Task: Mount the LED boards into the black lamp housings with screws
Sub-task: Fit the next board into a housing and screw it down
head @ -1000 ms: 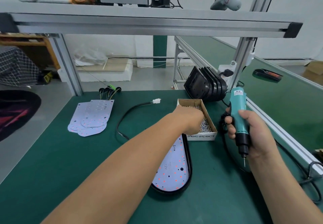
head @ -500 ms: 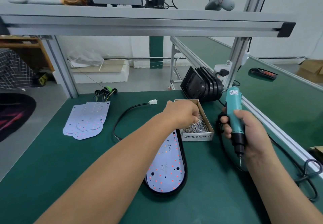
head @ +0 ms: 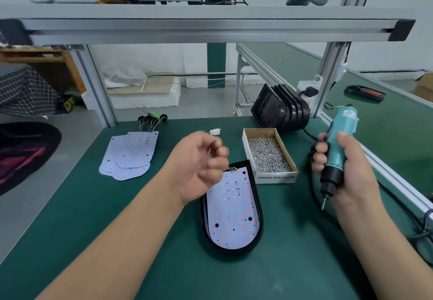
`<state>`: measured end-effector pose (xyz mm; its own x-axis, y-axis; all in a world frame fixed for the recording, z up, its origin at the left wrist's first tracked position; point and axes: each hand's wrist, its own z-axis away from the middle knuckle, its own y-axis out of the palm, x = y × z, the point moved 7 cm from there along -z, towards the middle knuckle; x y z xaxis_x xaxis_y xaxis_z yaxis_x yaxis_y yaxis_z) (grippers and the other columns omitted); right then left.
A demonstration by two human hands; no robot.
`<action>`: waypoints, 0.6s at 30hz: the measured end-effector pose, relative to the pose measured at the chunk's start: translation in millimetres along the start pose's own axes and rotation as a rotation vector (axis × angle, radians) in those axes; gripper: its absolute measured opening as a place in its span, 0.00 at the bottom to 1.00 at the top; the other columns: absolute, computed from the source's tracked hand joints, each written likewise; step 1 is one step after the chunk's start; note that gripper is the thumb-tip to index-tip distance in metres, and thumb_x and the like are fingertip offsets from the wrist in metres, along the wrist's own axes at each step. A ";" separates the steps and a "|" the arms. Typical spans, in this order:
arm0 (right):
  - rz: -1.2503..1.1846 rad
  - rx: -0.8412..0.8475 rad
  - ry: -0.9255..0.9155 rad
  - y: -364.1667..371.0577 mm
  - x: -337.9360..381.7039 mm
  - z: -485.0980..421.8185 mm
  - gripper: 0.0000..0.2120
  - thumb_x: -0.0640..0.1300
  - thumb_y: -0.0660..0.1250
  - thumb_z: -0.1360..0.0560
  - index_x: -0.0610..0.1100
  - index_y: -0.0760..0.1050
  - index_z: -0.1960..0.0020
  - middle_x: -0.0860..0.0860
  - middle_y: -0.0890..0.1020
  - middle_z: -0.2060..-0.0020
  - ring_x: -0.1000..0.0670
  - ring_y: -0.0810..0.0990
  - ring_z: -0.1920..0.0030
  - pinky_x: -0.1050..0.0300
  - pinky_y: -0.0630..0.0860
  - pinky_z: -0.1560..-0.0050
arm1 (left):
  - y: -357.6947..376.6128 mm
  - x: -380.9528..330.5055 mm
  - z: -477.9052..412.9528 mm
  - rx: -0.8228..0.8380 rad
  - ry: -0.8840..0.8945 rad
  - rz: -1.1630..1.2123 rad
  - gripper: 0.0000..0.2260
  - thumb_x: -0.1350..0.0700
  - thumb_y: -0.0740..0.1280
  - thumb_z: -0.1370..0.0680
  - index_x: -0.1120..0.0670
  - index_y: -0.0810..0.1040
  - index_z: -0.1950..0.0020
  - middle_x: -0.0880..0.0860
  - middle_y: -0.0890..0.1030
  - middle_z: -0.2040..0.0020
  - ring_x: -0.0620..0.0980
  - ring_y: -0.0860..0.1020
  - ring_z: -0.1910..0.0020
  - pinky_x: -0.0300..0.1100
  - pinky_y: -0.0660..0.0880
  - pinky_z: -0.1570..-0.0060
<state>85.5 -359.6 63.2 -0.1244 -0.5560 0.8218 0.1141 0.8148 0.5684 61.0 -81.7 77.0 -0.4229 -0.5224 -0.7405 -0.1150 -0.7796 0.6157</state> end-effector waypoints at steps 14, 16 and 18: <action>-0.418 0.037 -0.076 115.8 -12.4 23.5 0.03 0.45 0.68 0.18 0.45 0.77 0.49 0.51 0.77 0.62 0.52 0.77 0.65 0.60 0.77 0.65 | -18.5 40.8 42.8 0.052 -0.044 -0.047 0.07 0.58 0.66 0.23 0.57 0.84 0.54 0.54 0.78 0.59 0.42 0.63 0.74 0.31 0.58 0.81; -0.371 0.044 -0.061 111.8 -21.6 24.7 0.04 0.45 0.68 0.18 0.44 0.77 0.48 0.51 0.75 0.63 0.53 0.75 0.66 0.62 0.75 0.66 | -20.1 40.5 42.1 0.051 -0.021 -0.072 0.07 0.58 0.66 0.23 0.57 0.84 0.52 0.54 0.79 0.58 0.42 0.64 0.73 0.32 0.58 0.81; -0.328 0.043 -0.047 104.1 -27.7 27.4 0.06 0.45 0.66 0.18 0.43 0.78 0.45 0.52 0.74 0.65 0.54 0.73 0.67 0.63 0.73 0.67 | -19.2 41.3 41.8 0.053 0.001 -0.126 0.07 0.57 0.68 0.22 0.55 0.85 0.53 0.53 0.79 0.58 0.42 0.64 0.72 0.31 0.58 0.80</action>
<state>73.8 -254.9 98.5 -0.1935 -0.7820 0.5924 0.0192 0.6007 0.7992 8.2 -73.9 45.8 -0.4010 -0.4220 -0.8131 -0.2148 -0.8195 0.5313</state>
